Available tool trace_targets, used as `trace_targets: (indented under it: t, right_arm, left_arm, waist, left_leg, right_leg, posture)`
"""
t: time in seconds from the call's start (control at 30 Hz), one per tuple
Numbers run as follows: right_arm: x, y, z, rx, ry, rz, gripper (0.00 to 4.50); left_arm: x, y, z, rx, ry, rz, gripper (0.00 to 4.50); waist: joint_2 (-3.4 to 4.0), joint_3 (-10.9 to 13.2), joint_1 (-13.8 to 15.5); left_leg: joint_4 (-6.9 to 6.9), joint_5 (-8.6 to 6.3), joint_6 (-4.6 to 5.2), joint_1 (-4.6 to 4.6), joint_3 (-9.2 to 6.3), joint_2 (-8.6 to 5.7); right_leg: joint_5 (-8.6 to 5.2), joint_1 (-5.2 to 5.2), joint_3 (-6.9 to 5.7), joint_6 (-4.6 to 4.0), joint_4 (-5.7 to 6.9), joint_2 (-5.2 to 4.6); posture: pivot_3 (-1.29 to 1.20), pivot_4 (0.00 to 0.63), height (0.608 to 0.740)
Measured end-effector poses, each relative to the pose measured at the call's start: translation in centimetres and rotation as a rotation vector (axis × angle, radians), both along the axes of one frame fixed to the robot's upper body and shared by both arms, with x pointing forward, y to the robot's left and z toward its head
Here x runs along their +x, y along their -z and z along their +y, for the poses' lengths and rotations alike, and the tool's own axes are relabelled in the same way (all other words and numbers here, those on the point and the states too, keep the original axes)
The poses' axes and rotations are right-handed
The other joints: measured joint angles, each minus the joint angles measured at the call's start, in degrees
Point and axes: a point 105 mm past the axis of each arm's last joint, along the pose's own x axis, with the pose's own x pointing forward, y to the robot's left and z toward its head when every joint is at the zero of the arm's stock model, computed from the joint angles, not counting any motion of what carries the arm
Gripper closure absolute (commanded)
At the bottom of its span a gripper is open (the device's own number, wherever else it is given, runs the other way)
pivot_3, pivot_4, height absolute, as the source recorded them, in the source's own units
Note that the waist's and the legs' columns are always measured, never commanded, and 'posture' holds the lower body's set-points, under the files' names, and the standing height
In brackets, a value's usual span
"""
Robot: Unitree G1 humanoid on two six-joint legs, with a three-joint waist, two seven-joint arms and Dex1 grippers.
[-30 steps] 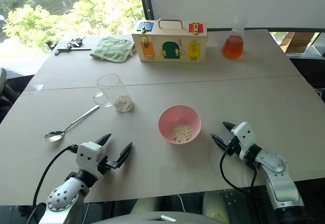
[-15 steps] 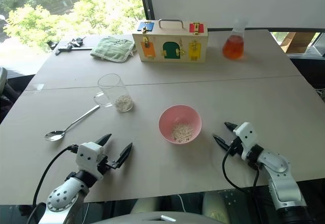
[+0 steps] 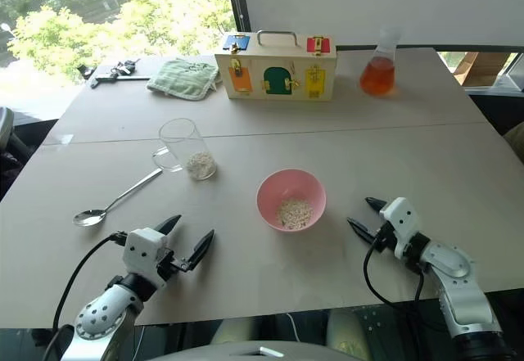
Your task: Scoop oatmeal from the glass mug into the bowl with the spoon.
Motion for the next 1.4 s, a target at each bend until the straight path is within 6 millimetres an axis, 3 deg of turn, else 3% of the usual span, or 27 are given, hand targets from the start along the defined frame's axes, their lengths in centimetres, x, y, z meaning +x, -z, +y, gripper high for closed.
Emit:
trace_targets:
  t: [0.07, 0.23, 0.3, 0.43, 0.57, 0.8, 1.17, 1.4]
  right_arm:
    - [-0.4, -0.4, -0.7, -0.008, -0.011, 0.007, 1.14]
    - [-1.6, -2.0, -1.4, 0.001, -0.083, 0.074, 1.14]
    - [-2.1, -3.8, 0.0, 0.019, -0.177, 0.079, 1.14]
    - [-2.3, -10.1, 4.4, 0.117, -0.385, 0.033, 1.14]
    - [-3.4, -13.7, 7.7, 0.127, -0.550, -0.006, 1.14]
    - [-4.7, -16.2, 10.6, 0.145, -0.704, 0.013, 1.14]
    - [-4.7, -16.8, 11.9, 0.144, -0.746, 0.018, 1.14]
    - [-4.4, -16.9, 12.2, 0.154, -0.730, 0.003, 1.14]
  left_arm:
    - [0.3, -0.3, 1.0, 0.014, -0.003, 0.003, 0.07]
    - [1.0, -2.3, 6.1, 0.066, -0.073, 0.047, 0.07]
    - [1.3, -3.3, 7.3, 0.100, -0.082, 0.060, 0.07]
    - [2.7, -5.5, 9.6, 0.139, -0.156, 0.039, 0.07]
    - [3.5, -7.0, 11.9, 0.152, -0.253, 0.018, 0.07]
    - [4.0, -7.0, 14.4, 0.165, -0.326, 0.080, 0.07]
    - [7.4, -6.9, 15.4, 0.214, -0.190, 0.163, 0.07]
    - [7.9, -6.7, 15.3, 0.211, -0.061, 0.272, 2.96]
  waist:
    - [0.03, 0.28, 0.16]
    - [0.01, 1.43, -0.05]
    - [-0.02, 1.81, -0.37]
    - [-0.38, 2.31, -0.51]
    - [-0.85, 2.73, -0.10]
    - [-1.05, 2.92, 0.65]
    - [-0.90, 2.87, 0.99]
    - [-0.72, 2.77, 0.76]
  left_leg:
    - [0.01, 0.00, 0.00, 0.01, -0.04, 0.05]
    - [0.12, 0.03, -0.01, -0.23, -0.15, 0.14]
    - [0.15, 0.03, -0.02, -0.31, -0.12, 0.14]
    - [0.68, 0.05, -0.05, -1.11, -0.21, 0.14]
    - [0.86, 0.05, -0.06, -1.27, -0.35, 0.08]
    - [1.02, 0.17, -0.27, -1.36, -0.45, 0.05]
    - [1.13, 0.20, -0.28, -1.09, -0.63, 0.03]
    - [1.19, 0.23, -0.31, -1.04, -0.59, 0.03]
  right_leg:
    - [0.00, -0.01, -0.02, 0.00, 0.07, 0.07]
    - [0.03, -0.30, 0.03, -0.03, 0.28, 0.40]
    - [0.04, -0.36, 0.01, -0.01, 0.30, 0.48]
    - [0.19, -0.89, -0.14, 0.23, 0.53, 0.61]
    - [0.19, -0.87, -0.39, 0.25, 0.54, 0.52]
    - [0.20, -0.87, -0.52, 0.25, 0.65, 0.47]
    - [0.18, -0.81, -0.64, 0.23, 1.31, 0.50]
    - [0.18, -0.82, -0.61, 0.24, 1.45, 0.54]
  posture:
    - [0.00, 0.150, 0.740]
    - [0.00, 0.150, 0.740]
    - [0.00, 0.150, 0.740]
    - [0.00, 0.150, 0.740]
    - [0.00, 0.150, 0.740]
    - [0.00, 0.150, 0.740]
    - [0.00, 0.150, 0.740]
    - [0.00, 0.150, 0.740]
